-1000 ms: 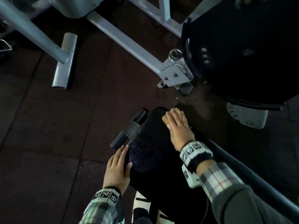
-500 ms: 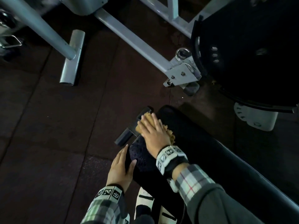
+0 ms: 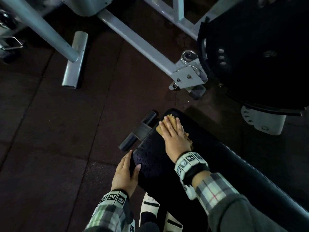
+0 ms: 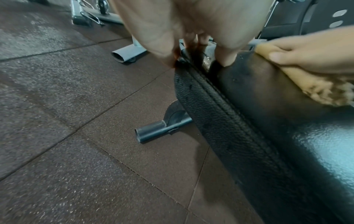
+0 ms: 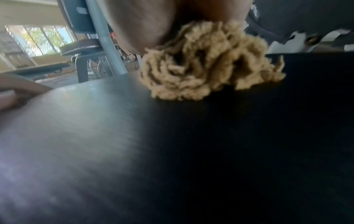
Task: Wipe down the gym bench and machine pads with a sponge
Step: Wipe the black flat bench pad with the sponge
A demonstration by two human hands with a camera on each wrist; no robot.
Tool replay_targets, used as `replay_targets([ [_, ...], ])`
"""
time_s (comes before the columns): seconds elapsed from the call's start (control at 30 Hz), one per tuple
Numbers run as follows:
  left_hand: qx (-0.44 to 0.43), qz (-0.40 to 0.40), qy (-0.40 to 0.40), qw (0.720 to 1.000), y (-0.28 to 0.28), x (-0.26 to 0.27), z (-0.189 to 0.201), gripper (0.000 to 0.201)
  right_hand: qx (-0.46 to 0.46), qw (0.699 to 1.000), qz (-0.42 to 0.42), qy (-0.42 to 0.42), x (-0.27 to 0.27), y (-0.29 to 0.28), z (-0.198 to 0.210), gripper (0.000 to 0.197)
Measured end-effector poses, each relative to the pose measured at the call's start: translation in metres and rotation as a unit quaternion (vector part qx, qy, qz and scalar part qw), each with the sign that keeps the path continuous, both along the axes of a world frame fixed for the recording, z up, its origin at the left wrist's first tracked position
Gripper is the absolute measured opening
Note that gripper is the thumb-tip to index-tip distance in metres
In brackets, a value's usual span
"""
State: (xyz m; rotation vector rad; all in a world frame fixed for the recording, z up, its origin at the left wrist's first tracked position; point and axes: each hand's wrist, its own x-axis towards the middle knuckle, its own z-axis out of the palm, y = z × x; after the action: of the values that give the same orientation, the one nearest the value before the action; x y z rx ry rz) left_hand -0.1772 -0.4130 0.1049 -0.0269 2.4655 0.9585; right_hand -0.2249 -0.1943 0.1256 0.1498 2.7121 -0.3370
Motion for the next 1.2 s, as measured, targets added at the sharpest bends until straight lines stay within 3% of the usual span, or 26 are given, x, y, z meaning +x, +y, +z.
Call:
replay_targets([
  [0.17, 0.005, -0.004, 0.008, 1.000, 0.000, -0.001, 0.001, 0.063, -0.013, 0.993, 0.102, 0.056, 0.020, -0.042, -0.005, 0.068],
  [0.33, 0.015, 0.000, 0.021, 1.000, 0.000, 0.001, 0.001, 0.062, -0.029, 0.988, 0.133, 0.070, 0.078, -0.020, -0.007, 0.073],
  [0.4, 0.016, 0.003, 0.021, 1.000, 0.000, 0.001, 0.000, 0.062, -0.036, 0.991, 0.116, 0.057, 0.081, -0.005, -0.007, 0.075],
  [0.53, 0.005, -0.015, 0.019, 1.000, 0.002, 0.000, 0.001, 0.063, -0.048, 0.996, 0.069, 0.024, 0.055, -0.005, 0.001, 0.055],
  [0.63, -0.025, -0.015, 0.002, 1.000, 0.013, -0.002, 0.014, 0.065, -0.104, 0.991, 0.075, 0.022, 0.038, -0.014, 0.007, 0.057],
  [0.77, -0.114, -0.076, 0.072, 0.988, 0.052, -0.012, 0.037, 0.083, -0.196, 0.977, -0.051, 0.064, 0.036, 0.007, 0.019, 0.054],
  [0.87, -0.137, -0.125, 0.118, 0.976, 0.095, -0.019, 0.041, 0.070, -0.152, 0.963, -0.201, 0.091, 0.041, 0.046, 0.016, 0.047],
  [0.93, -0.138, -0.130, 0.115, 0.975, 0.122, -0.021, 0.042, 0.068, -0.076, 0.963, -0.246, 0.076, 0.045, 0.070, 0.011, 0.050],
  [1.07, -0.200, -0.172, 0.053, 0.963, 0.148, -0.018, 0.037, 0.081, -0.007, 0.977, -0.211, 0.028, 0.054, 0.094, -0.002, 0.055],
  [1.2, -0.191, -0.191, 0.116, 0.956, 0.127, -0.001, 0.021, 0.070, -0.005, 0.983, -0.183, 0.028, 0.062, 0.097, -0.005, 0.058],
])
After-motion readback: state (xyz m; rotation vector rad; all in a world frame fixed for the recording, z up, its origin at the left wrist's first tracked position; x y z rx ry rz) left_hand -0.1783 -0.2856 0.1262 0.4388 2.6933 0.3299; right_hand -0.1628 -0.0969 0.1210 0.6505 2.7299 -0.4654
